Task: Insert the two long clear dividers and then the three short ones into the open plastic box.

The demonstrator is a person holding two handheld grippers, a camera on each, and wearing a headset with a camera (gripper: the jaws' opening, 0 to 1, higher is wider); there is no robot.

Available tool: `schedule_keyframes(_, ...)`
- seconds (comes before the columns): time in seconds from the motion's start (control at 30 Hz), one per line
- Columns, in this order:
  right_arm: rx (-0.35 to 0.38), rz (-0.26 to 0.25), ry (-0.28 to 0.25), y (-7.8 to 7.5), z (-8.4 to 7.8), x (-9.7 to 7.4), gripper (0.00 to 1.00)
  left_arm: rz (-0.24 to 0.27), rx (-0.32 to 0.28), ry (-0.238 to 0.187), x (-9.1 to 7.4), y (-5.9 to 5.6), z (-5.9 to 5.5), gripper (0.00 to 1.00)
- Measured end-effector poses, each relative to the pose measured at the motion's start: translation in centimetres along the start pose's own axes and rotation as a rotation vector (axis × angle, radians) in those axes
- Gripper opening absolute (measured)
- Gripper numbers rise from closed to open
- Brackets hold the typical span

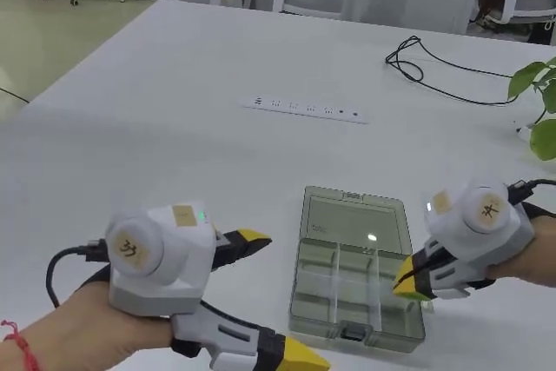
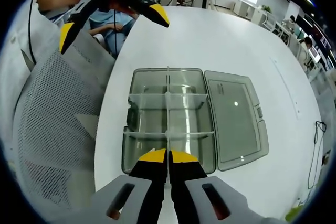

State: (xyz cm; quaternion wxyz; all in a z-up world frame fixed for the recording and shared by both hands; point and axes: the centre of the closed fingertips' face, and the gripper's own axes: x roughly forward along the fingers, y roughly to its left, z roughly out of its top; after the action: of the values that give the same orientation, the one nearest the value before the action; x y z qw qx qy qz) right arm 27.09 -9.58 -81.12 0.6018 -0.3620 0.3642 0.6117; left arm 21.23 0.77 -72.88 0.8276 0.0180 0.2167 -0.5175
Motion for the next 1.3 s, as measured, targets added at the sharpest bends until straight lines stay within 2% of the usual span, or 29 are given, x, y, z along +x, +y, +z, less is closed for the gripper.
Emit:
schedule_keyframes(0.43, -0.003, -0.001, 0.010, 0.0, -0.2, 0.3, 0.02, -0.005, 0.004, -0.002, 0.2, -0.1, 0.2, 1.00)
schedule_keyframes(0.6, -0.026, -0.004, 0.039, 0.1, -0.4, 0.8, 0.02, -0.003, 0.006, 0.001, 0.1, -0.1, 0.1, 1.00)
schedule_keyframes(0.77, -0.024, -0.010, 0.035, 0.1, -0.4, 0.6, 0.03, -0.003, 0.010, 0.007, 0.0, 0.0, 0.1, 1.00)
schedule_keyframes(0.87, -0.019, -0.031, 0.035, -0.2, -0.4, 0.5, 0.09, -0.002, 0.010, 0.009, -0.1, 0.0, 0.0, 1.00)
schedule_keyframes(0.9, -0.005, -0.035, 0.021, -0.2, -0.2, 0.2, 0.12, -0.002, 0.013, 0.014, -0.1, 0.1, -0.2, 1.00)
schedule_keyframes(1.0, 0.024, -0.062, -0.023, -0.3, 0.3, -1.0, 0.13, -0.002, 0.013, 0.020, -0.1, 0.1, -0.4, 1.00)
schedule_keyframes(1.1, 0.106, -0.101, -0.093, -0.7, 0.7, -2.4, 0.19, 0.000, 0.011, 0.026, -0.2, 0.2, -0.6, 1.00)
schedule_keyframes(1.2, 0.163, -0.127, -0.149, -0.4, 0.4, -4.2, 0.21, -0.002, 0.012, 0.034, -0.3, 0.3, -0.9, 1.00)
schedule_keyframes(1.3, 0.188, -0.156, -0.169, -0.1, -0.4, -5.5, 0.26, -0.003, 0.014, 0.045, -0.4, 0.4, -1.1, 1.00)
